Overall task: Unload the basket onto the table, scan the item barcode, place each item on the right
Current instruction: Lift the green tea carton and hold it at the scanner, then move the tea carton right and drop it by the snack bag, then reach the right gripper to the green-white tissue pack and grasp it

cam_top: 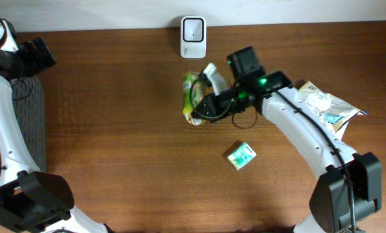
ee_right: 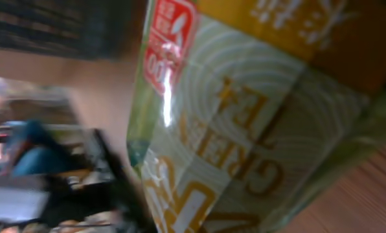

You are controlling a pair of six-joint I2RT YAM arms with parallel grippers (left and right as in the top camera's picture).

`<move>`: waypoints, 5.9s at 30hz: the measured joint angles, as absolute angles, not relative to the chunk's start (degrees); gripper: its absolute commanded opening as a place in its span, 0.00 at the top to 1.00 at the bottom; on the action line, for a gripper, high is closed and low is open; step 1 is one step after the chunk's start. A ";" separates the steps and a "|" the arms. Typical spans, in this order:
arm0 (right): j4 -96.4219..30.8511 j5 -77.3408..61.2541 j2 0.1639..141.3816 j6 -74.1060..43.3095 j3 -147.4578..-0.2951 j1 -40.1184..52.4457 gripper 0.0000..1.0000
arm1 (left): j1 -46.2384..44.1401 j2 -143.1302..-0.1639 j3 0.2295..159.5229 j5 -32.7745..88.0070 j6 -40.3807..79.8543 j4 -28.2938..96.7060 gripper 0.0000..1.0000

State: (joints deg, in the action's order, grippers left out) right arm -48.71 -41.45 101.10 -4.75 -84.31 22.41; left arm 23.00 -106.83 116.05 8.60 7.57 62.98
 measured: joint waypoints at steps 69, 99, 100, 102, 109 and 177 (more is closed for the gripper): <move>13.06 40.25 141.56 61.69 -109.40 25.61 0.96 | 23.00 -106.83 116.05 8.60 7.57 62.98 0.01; -44.34 -5.56 110.89 -17.98 -80.58 -1.50 0.96 | 23.00 -106.83 116.05 8.60 7.57 62.96 0.01; -43.57 -5.76 110.89 -17.98 -78.91 -1.89 0.96 | 23.00 -106.83 116.05 8.60 7.57 62.98 0.01; -42.61 -5.96 110.89 -17.98 -76.97 -2.68 0.96 | 23.00 -106.83 116.05 8.60 7.57 62.98 0.01; -43.16 -7.01 110.89 -17.32 -75.40 -7.62 0.63 | 23.00 -106.83 116.05 8.60 7.60 62.98 0.01; -59.29 -21.82 106.32 -7.16 -79.94 15.62 0.53 | 23.00 -106.83 116.05 8.60 7.57 63.00 0.01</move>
State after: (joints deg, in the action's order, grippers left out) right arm -59.29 -21.82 106.32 -7.16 -79.94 15.62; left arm 23.00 -106.83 116.05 8.60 7.57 63.00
